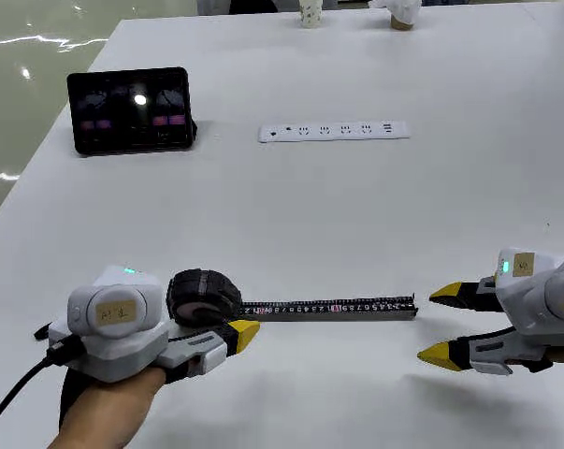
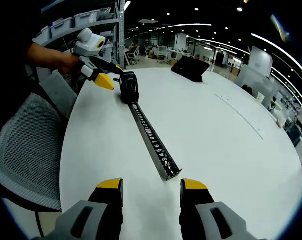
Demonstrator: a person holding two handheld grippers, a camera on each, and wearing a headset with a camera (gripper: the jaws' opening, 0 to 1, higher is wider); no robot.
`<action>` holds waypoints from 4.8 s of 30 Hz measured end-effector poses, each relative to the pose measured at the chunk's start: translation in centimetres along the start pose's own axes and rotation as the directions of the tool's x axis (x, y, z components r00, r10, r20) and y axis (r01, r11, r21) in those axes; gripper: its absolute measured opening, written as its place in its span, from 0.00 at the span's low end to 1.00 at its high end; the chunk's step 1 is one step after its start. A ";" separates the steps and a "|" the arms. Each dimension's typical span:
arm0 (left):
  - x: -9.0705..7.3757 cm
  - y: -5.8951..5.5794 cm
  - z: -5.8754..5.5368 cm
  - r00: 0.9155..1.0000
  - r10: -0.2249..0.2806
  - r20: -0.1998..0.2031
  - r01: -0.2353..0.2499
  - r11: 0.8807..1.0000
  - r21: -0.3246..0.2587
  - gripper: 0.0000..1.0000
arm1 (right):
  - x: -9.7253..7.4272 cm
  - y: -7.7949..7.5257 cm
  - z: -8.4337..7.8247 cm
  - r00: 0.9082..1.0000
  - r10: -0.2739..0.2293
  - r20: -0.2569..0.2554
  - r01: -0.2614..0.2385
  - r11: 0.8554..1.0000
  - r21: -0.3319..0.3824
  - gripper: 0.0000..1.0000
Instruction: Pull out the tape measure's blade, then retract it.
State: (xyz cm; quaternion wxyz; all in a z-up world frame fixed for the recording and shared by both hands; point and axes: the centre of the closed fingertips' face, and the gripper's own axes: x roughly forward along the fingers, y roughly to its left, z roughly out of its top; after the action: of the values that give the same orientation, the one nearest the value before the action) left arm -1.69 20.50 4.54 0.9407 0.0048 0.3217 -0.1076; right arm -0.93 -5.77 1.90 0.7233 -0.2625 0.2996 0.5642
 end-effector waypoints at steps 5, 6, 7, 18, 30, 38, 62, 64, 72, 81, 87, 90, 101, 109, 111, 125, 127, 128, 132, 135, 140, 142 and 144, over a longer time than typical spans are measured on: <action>0.6 0.1 0.3 1.000 0.002 0.000 -0.002 1.000 -0.004 0.88 | 0.1 -0.8 -0.1 1.000 0.004 -0.007 -0.004 1.000 -0.011 0.41; 0.7 0.2 0.4 1.000 0.003 0.000 -0.003 1.000 -0.005 0.87 | 0.2 -1.1 -0.1 1.000 0.005 -0.007 -0.005 1.000 -0.014 0.41; 0.8 0.2 0.5 1.000 0.003 0.001 -0.003 1.000 -0.006 0.87 | 0.3 -1.3 -0.1 1.000 0.007 -0.009 -0.007 1.000 -0.016 0.40; 1.8 0.1 1.0 1.000 0.003 0.002 -0.003 1.000 -0.015 0.84 | 1.1 -2.2 0.0 0.998 0.040 -0.038 -0.042 0.998 -0.052 0.38; 2.4 1.0 1.2 1.000 0.014 -0.004 -0.014 0.999 -0.043 0.79 | 1.8 -2.9 0.1 0.994 0.075 -0.076 -0.082 0.992 -0.093 0.34; 3.0 1.0 1.1 1.000 0.019 -0.016 -0.020 0.997 -0.079 0.74 | 2.6 -3.0 0.1 0.988 0.110 -0.110 -0.125 0.983 -0.134 0.29; 4.0 1.9 -0.4 0.995 0.070 -0.077 -0.088 0.961 -0.261 0.63 | 3.8 -2.9 -0.9 0.970 0.176 -0.171 -0.206 0.963 -0.176 0.16; 4.1 1.9 -0.5 0.994 0.079 -0.081 -0.097 0.962 -0.256 0.63 | 3.8 -3.0 -0.9 0.969 0.177 -0.172 -0.207 0.962 -0.179 0.15; 4.4 2.1 -0.7 0.991 0.097 -0.095 -0.118 0.958 -0.262 0.64 | 3.8 -3.0 -0.8 0.967 0.187 -0.176 -0.219 0.957 -0.190 0.13; 4.9 2.1 -1.1 0.987 0.110 -0.120 -0.138 0.957 -0.254 0.66 | 3.9 -3.0 -0.9 0.968 0.185 -0.169 -0.216 0.958 -0.188 0.12; 4.9 2.1 -1.2 0.985 0.128 -0.116 -0.154 0.956 -0.251 0.67 | 3.9 -3.1 -1.0 0.968 0.185 -0.169 -0.216 0.959 -0.184 0.12; 4.9 2.2 -1.2 0.984 0.128 -0.121 -0.155 0.956 -0.249 0.67 | 4.0 -3.1 -1.0 0.968 0.186 -0.170 -0.217 0.959 -0.184 0.11; 4.5 2.1 -1.4 0.977 0.142 -0.162 -0.177 0.957 -0.230 0.64 | 4.0 -2.9 -0.9 0.968 0.184 -0.170 -0.215 0.959 -0.185 0.11; 4.5 2.1 -1.4 0.974 0.140 -0.176 -0.178 0.959 -0.219 0.62 | 4.0 -2.8 -0.8 0.969 0.182 -0.166 -0.212 0.960 -0.182 0.11; 4.5 2.1 -1.4 0.975 0.137 -0.175 -0.174 0.960 -0.219 0.62 | 3.9 -2.7 -0.8 0.969 0.181 -0.166 -0.211 0.960 -0.183 0.11; 4.6 2.2 -1.4 0.975 0.130 -0.179 -0.171 0.957 -0.234 0.62 | 3.9 -2.9 -0.7 0.972 0.167 -0.168 -0.198 0.962 -0.190 0.11; 4.6 2.1 -1.4 0.975 0.130 -0.179 -0.171 0.956 -0.237 0.62 | 3.9 -2.9 -0.7 0.972 0.165 -0.167 -0.196 0.962 -0.190 0.11; 4.6 2.1 -1.4 0.975 0.130 -0.178 -0.171 0.956 -0.238 0.62 | 3.9 -2.9 -0.6 0.973 0.164 -0.165 -0.194 0.962 -0.189 0.11; 4.6 2.1 -1.4 0.976 0.129 -0.177 -0.170 0.955 -0.242 0.62 | 4.2 -2.8 -0.4 0.973 0.164 -0.159 -0.194 0.963 -0.188 0.11; 4.6 2.1 -1.4 0.976 0.129 -0.176 -0.170 0.955 -0.243 0.63 | 4.3 -2.7 -0.2 0.973 0.167 -0.160 -0.196 0.963 -0.186 0.11; 4.6 2.1 -1.4 0.976 0.128 -0.175 -0.169 0.955 -0.244 0.63 | 4.7 -2.6 0.1 0.973 0.170 -0.156 -0.198 0.962 -0.187 0.11; 4.6 2.1 -1.4 0.976 0.126 -0.175 -0.168 0.955 -0.246 0.63 | 4.8 -2.6 0.2 0.973 0.171 -0.154 -0.198 0.962 -0.187 0.11; 4.6 2.1 -1.4 0.976 0.127 -0.175 -0.169 0.954 -0.247 0.63 | 4.9 -2.5 0.4 0.973 0.172 -0.153 -0.199 0.962 -0.185 0.11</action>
State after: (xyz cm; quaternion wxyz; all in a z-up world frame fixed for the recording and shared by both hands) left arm 1.43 21.77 0.52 0.9103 -0.0863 0.4047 0.0073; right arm 2.46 -2.83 -1.33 0.6152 -0.3420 0.3132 0.6376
